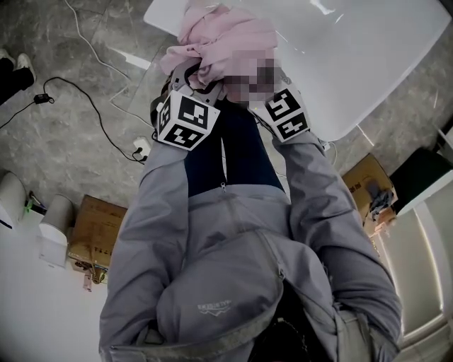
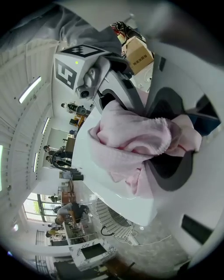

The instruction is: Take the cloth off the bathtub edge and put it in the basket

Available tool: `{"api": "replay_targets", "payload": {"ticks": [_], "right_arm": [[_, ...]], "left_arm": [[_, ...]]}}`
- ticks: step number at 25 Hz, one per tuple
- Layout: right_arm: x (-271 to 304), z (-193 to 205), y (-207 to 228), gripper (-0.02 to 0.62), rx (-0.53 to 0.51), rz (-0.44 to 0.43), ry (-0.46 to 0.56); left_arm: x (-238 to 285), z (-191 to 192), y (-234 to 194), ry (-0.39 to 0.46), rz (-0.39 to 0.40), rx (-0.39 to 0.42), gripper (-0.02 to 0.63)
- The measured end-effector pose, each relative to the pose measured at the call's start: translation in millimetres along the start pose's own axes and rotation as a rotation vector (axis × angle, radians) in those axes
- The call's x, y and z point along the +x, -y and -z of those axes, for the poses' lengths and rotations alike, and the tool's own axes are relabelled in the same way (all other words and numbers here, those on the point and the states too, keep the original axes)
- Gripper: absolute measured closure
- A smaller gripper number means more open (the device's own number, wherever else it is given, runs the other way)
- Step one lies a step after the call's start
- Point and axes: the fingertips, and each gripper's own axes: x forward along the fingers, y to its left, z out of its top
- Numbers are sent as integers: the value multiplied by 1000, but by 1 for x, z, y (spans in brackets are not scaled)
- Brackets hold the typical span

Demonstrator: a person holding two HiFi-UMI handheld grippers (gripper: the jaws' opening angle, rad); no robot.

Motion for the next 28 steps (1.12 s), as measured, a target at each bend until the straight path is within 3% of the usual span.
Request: {"api": "replay_targets", "payload": {"ticks": [8,28], "right_arm": [[-42,-39,-19,457,-43,38,45],[-152,-183,-71,459,-228,58,153]], "left_arm": [[-46,-36,10,78,-42,17,440],[-197,-154,8,250,-226,80,446]]}}
